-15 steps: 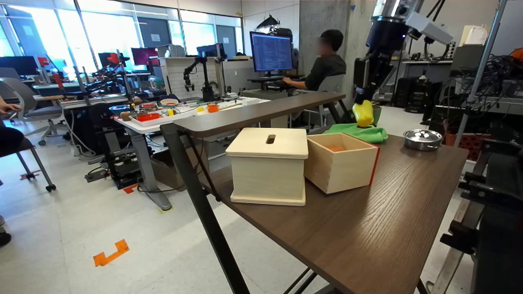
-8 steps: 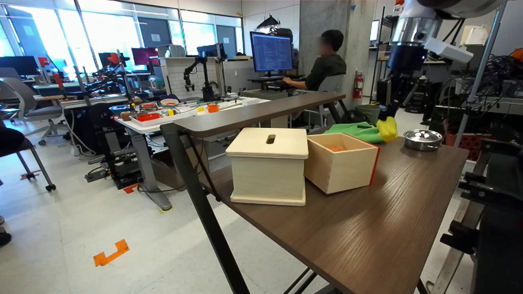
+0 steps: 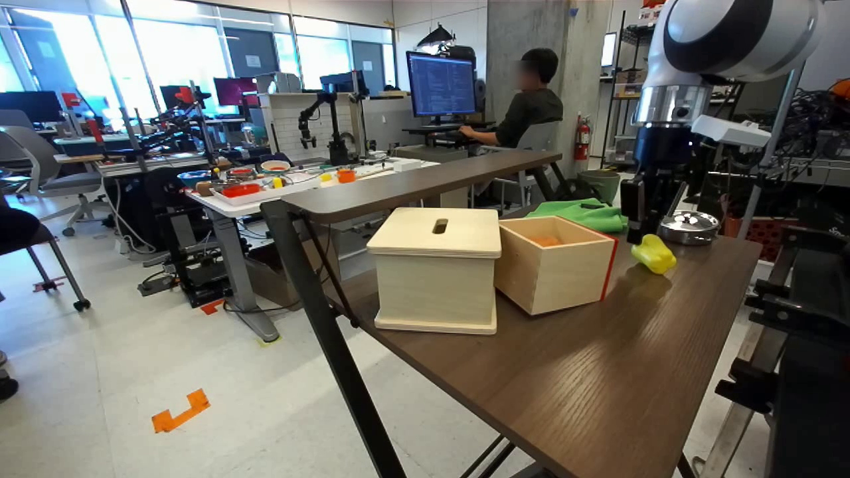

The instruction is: Take the yellow pepper out of the drawer

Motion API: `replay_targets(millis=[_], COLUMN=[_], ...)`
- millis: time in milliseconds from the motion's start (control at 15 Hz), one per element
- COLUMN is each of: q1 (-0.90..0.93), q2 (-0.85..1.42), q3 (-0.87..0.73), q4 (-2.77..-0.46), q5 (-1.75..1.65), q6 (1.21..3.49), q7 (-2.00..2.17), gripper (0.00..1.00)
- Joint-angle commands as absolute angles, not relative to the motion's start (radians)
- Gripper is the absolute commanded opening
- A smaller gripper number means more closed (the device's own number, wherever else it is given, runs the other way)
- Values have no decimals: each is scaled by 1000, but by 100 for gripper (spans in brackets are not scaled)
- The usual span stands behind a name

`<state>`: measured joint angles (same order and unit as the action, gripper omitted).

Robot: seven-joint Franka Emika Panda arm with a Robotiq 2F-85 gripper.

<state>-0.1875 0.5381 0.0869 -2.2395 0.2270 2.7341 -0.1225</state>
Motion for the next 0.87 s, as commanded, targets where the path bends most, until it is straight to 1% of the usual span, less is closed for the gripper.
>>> replay_targets(millis=[0,67,133,267,467,600,667,733,800], q1=[-197,-203,-205,-202,-209,-199,-210,-177,-177], q2=[549,540,526,491,387,333,339,386,364], q3=[90,94,95,91,100,83,87,71,68], q4=[-2209,-2211,-2217,-2230,-2275,-2290,-2281,-2251,-2260], q5=[232,237,240,239,249,223,215,232,233], q6=[2687,2688,2692,2703,2698,2640,2589,2654,2621], q7=[-131,-135,-136,-131,-145,-158,-211,-153,-176], gripper=[73,79,87,99,100,100,100,100,100])
